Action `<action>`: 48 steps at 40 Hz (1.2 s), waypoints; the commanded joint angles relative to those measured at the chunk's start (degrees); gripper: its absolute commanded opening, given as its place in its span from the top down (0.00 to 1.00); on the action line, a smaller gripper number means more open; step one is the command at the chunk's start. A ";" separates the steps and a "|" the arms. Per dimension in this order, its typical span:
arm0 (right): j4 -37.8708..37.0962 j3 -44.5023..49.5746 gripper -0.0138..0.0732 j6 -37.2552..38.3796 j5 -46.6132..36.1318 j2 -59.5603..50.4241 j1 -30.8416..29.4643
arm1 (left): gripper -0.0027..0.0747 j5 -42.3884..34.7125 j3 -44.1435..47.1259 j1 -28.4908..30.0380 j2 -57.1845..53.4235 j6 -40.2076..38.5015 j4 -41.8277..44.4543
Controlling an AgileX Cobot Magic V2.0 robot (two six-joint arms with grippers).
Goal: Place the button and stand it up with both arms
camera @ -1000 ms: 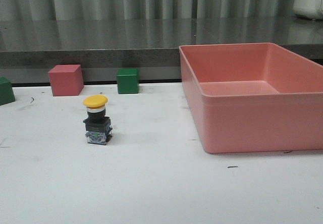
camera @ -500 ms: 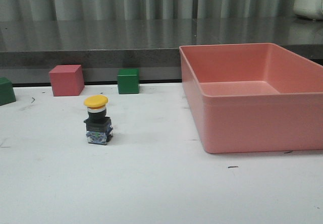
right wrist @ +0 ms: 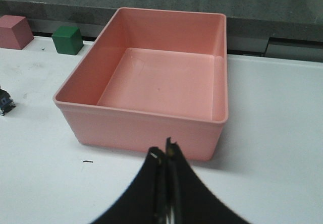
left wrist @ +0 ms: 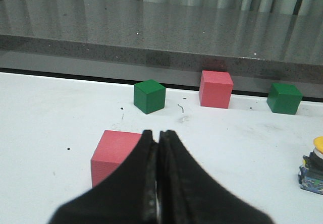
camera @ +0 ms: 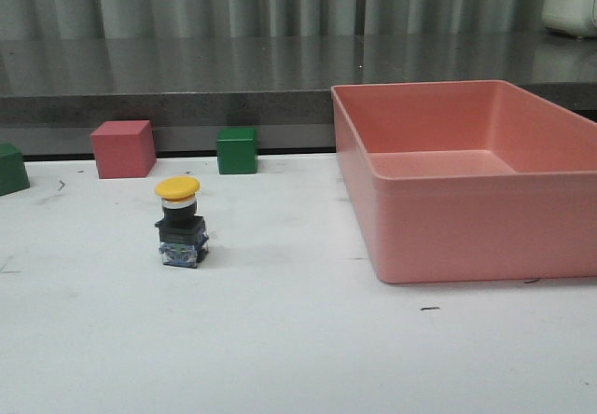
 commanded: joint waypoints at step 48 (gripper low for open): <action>-1.87 0.22 0.92 -0.88 -7.05 -0.09 -0.92 | 0.99 -14.12 5.47 0.02 -1.46 -0.11 -0.58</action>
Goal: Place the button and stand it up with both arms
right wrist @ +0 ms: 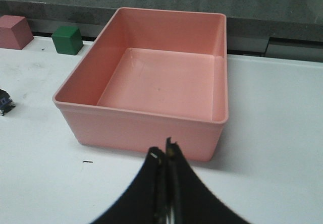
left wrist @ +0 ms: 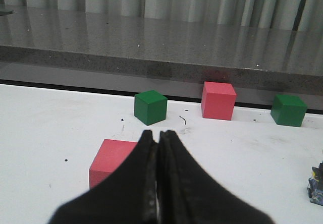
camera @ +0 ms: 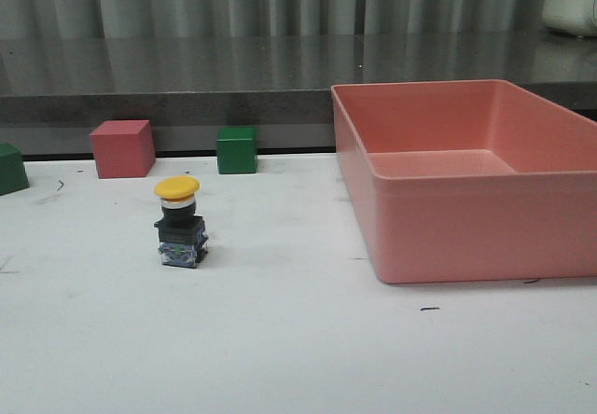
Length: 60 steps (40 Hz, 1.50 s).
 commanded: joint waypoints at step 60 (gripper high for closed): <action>15.13 24.32 0.92 -15.31 -25.98 -13.35 -16.13 | 0.99 -5.18 0.43 0.02 -1.46 -0.11 -0.48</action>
